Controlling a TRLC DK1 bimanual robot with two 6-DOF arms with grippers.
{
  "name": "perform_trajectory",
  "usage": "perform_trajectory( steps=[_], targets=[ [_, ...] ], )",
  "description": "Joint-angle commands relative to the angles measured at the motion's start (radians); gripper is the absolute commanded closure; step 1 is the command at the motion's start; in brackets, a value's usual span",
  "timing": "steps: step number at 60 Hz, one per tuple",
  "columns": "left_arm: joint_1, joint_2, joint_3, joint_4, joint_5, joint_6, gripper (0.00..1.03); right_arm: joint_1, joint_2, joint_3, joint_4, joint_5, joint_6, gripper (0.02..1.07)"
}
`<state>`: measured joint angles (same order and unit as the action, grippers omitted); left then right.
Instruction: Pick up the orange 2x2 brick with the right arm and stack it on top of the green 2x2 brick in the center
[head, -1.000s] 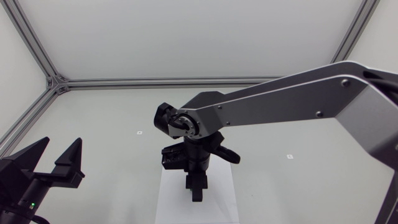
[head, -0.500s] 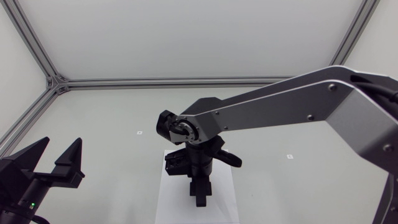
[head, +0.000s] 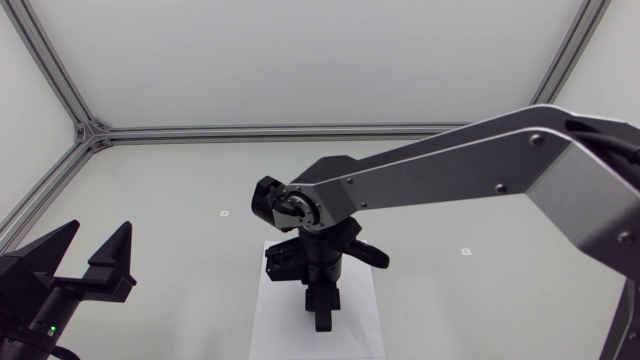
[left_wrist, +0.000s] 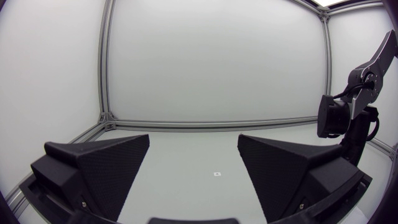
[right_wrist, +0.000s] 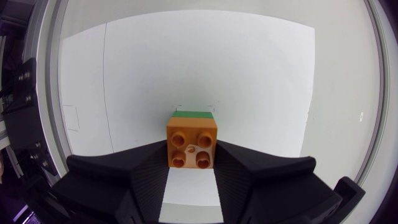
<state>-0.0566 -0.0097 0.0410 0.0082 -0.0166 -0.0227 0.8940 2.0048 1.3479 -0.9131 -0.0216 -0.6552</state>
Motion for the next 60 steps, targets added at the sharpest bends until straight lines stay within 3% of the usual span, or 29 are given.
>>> perform_trajectory(
  steps=[1,25,29,41,43,47,60],
  targets=[
    [-0.008,-0.003,-0.041,-0.011,0.003,0.006,0.04,-0.006,0.028,0.002,0.0,0.0,-0.007,0.71],
    [-0.008,-0.003,-0.041,-0.011,0.003,0.006,0.04,-0.012,0.037,0.02,-0.004,0.0,-0.02,0.7],
    [-0.008,-0.003,-0.041,-0.011,0.003,0.006,0.04,-0.012,0.034,0.019,-0.003,0.0,-0.023,0.6],
    [-0.008,-0.003,-0.041,-0.011,0.003,0.006,0.04,-0.004,0.02,0.023,0.002,0.0,-0.024,0.43],
    [-0.008,-0.003,-0.041,-0.011,0.003,0.006,0.04,-0.003,0.018,0.025,0.002,0.0,-0.024,0.35],
    [-0.008,-0.003,-0.041,-0.011,0.003,0.006,0.04,0.0,0.018,0.025,0.0,0.0,-0.024,0.06],
    [-0.008,-0.003,-0.041,-0.011,0.003,0.006,0.04,0.005,-0.008,0.025,-0.003,-0.008,-0.021,0.06]
  ],
)
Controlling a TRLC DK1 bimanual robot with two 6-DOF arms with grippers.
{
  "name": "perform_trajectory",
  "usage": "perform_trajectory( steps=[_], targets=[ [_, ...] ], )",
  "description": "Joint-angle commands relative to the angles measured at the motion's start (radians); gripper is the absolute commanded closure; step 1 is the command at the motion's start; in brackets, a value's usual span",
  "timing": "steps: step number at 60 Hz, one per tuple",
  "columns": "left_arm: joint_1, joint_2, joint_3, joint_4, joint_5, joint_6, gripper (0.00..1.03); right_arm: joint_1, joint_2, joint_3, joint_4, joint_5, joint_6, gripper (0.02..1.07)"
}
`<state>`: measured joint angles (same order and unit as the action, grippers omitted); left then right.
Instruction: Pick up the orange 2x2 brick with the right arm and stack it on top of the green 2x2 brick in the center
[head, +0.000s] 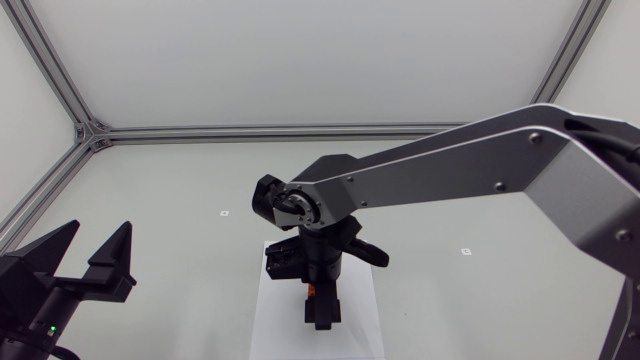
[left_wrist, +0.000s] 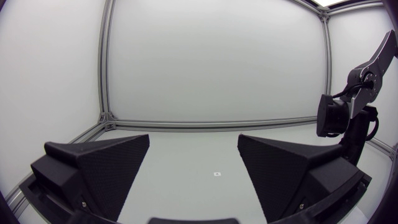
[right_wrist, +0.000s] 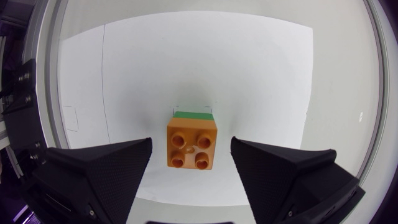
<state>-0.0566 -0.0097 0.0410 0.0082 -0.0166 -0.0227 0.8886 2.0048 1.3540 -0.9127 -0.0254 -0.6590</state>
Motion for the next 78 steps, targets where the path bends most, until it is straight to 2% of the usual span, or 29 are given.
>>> perform_trajectory(
  steps=[1,25,44,54,78],
  targets=[
    [-0.008,-0.003,-0.041,-0.011,0.003,0.006,0.04,0.01,-0.011,0.019,-0.005,-0.004,-0.016,0.06],
    [-0.008,-0.003,-0.041,-0.011,0.003,0.006,0.04,0.036,-0.159,0.01,-0.077,-0.002,0.033,0.06],
    [-0.008,-0.003,-0.041,-0.011,0.003,0.006,0.04,0.009,-0.448,-0.078,-0.064,0.027,0.128,0.06],
    [-0.008,-0.003,-0.041,-0.011,0.003,0.006,0.04,-0.08,-0.637,-0.161,0.005,0.033,0.176,0.06],
    [-0.008,-0.003,-0.041,-0.011,0.003,0.006,0.04,-0.413,-1.028,-0.38,0.129,0.039,0.26,0.06]
  ],
)
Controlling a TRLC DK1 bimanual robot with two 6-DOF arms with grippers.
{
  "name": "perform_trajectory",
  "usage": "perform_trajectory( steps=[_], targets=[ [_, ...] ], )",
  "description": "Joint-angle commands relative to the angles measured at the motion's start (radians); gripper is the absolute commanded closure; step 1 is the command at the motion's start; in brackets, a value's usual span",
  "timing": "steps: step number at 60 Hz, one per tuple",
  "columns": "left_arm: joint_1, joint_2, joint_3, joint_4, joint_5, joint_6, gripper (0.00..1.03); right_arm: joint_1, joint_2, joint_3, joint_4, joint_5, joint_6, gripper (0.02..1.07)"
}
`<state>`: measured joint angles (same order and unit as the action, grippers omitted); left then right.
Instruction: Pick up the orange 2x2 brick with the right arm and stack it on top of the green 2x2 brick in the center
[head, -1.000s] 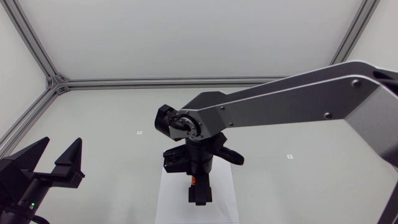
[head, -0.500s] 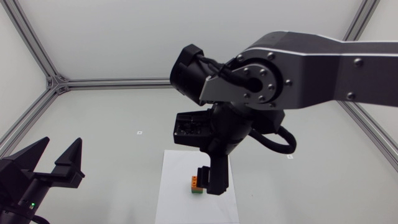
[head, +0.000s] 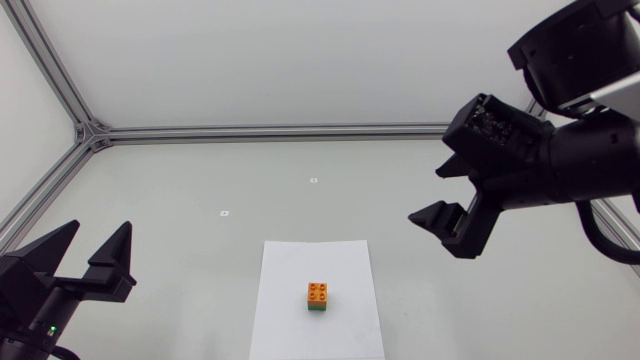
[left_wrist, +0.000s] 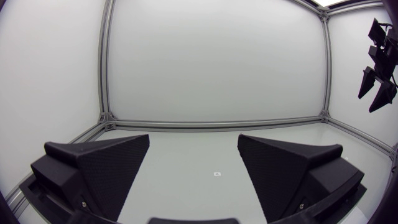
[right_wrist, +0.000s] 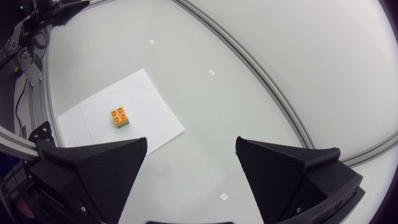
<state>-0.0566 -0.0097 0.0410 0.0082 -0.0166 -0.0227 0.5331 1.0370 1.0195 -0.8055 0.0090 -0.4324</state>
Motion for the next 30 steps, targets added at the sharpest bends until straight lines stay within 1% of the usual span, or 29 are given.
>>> perform_trajectory(
  steps=[1,14,21,30],
  targets=[
    [-0.008,-0.003,-0.041,-0.011,0.003,0.006,0.04,-0.074,-0.078,-0.053,0.029,0.005,0.038,0.06],
    [-0.008,-0.003,-0.041,-0.011,0.003,0.006,0.04,-0.272,-0.287,-0.185,0.135,0.002,0.017,0.06],
    [-0.008,-0.003,-0.041,-0.011,0.003,0.006,0.04,-0.372,-0.387,-0.253,0.177,-0.015,0.018,0.06],
    [-0.008,-0.003,-0.041,-0.011,0.003,0.006,0.04,-0.458,-0.52,-0.337,0.229,-0.024,0.021,0.06]
  ],
)
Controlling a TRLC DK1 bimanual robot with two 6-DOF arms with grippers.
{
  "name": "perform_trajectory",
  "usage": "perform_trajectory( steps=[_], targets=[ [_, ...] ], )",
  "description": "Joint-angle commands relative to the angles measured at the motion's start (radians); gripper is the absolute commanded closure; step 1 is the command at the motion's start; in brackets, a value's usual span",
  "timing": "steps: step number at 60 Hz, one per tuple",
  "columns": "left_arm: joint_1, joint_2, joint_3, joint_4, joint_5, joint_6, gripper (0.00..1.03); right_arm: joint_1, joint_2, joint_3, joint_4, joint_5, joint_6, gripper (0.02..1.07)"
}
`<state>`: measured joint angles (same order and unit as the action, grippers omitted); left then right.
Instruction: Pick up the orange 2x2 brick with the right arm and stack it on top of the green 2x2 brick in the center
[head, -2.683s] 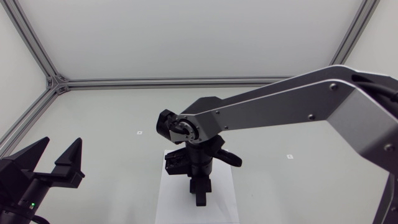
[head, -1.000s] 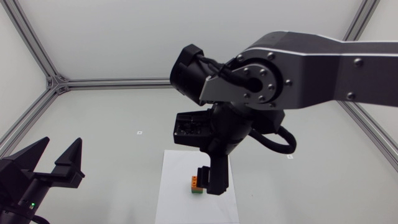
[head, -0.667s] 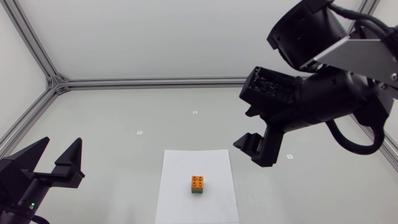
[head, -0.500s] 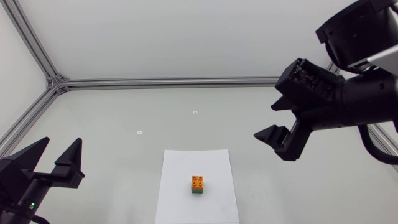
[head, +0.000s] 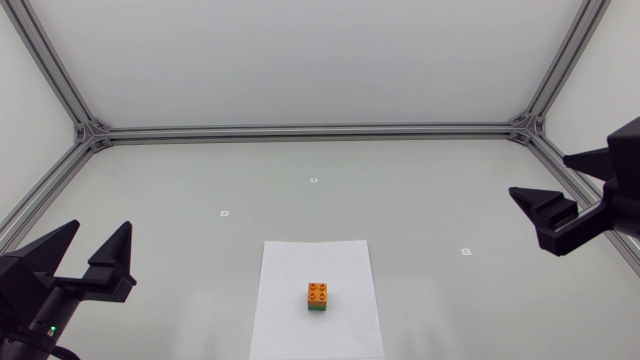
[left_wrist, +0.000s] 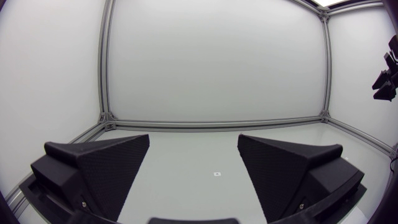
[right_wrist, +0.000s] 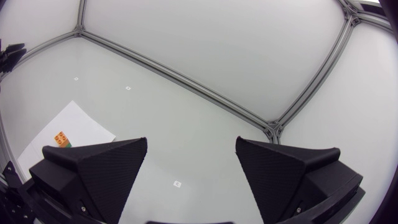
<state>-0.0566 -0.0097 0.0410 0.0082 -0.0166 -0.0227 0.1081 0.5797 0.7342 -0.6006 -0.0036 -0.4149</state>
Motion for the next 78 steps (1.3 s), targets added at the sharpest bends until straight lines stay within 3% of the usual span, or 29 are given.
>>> perform_trajectory(
  steps=[1,16,78],
  targets=[
    [-0.008,-0.003,-0.041,-0.011,0.003,0.006,0.04,-0.038,-0.075,-0.061,0.028,-0.012,0.004,0.06],
    [-0.008,-0.003,-0.041,-0.011,0.003,0.007,0.04,-0.107,-0.299,-0.239,0.142,0.004,0.01,0.06],
    [-0.008,-0.003,-0.041,-0.011,0.003,0.006,0.04,-0.108,-0.58,-0.734,0.601,0.004,0.415,0.06]
  ],
)
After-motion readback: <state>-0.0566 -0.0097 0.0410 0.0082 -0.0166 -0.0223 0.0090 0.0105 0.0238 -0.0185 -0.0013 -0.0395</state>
